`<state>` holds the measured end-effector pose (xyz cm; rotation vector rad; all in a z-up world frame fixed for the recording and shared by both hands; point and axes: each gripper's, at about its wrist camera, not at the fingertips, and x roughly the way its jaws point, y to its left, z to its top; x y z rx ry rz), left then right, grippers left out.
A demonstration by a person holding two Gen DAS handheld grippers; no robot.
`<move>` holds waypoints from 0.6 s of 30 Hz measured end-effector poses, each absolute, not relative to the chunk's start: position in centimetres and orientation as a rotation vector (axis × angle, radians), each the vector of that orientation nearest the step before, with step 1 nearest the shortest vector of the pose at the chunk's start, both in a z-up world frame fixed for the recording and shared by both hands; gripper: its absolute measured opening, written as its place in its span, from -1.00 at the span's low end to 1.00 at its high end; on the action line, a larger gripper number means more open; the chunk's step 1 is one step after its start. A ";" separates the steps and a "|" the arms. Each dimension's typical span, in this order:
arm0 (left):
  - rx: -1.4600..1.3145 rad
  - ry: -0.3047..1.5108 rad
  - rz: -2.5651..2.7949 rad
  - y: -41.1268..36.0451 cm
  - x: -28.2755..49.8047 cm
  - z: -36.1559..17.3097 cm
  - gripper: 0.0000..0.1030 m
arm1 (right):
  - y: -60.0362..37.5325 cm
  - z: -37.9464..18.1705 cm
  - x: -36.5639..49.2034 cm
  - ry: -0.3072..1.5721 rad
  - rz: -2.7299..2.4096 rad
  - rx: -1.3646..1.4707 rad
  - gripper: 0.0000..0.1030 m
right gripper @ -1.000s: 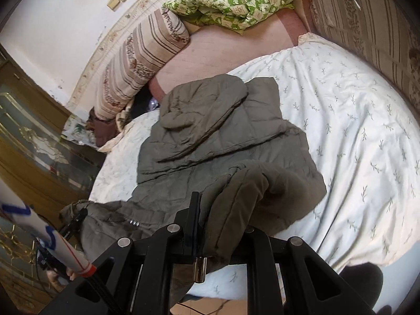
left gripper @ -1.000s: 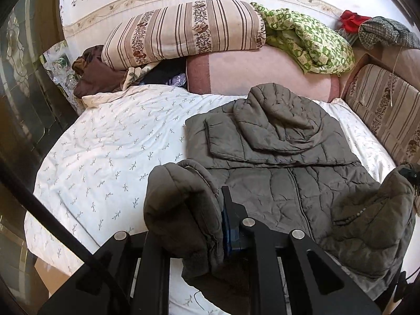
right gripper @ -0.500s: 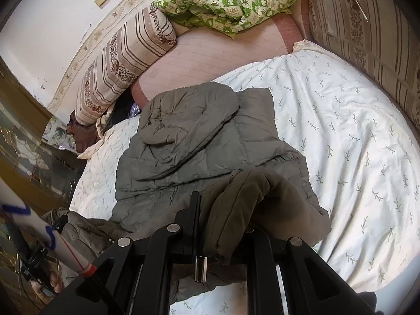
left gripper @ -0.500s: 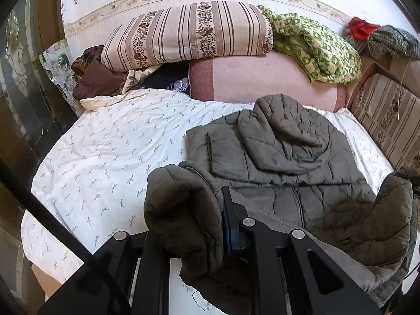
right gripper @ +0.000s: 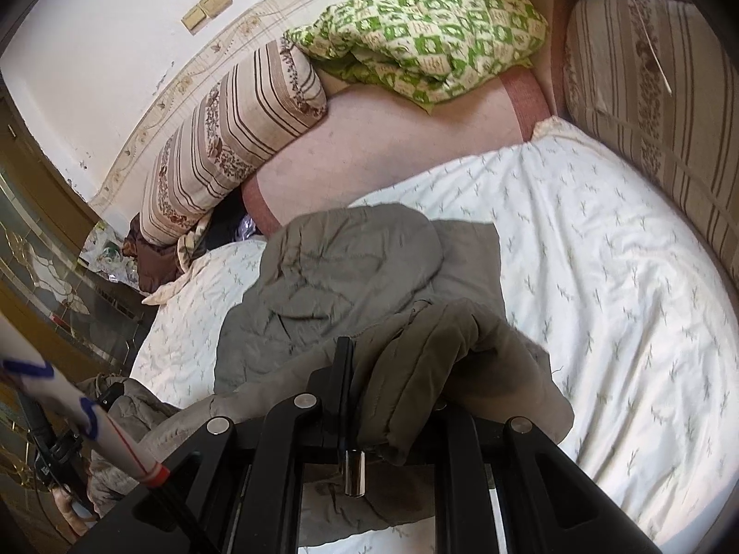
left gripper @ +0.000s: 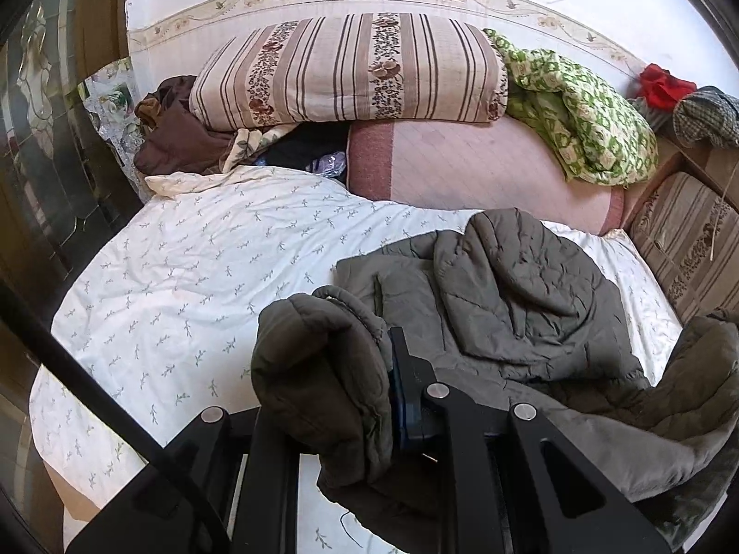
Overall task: Fold large clothes
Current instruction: 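Lift the hem with both tools and carry it toward the hood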
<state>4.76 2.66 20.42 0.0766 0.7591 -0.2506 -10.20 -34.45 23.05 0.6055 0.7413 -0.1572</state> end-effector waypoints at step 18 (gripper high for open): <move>0.116 0.678 -0.234 1.2 6.4 23.8 -0.68 | -35.1 26.6 -5.5 0.717 -0.168 0.550 -0.71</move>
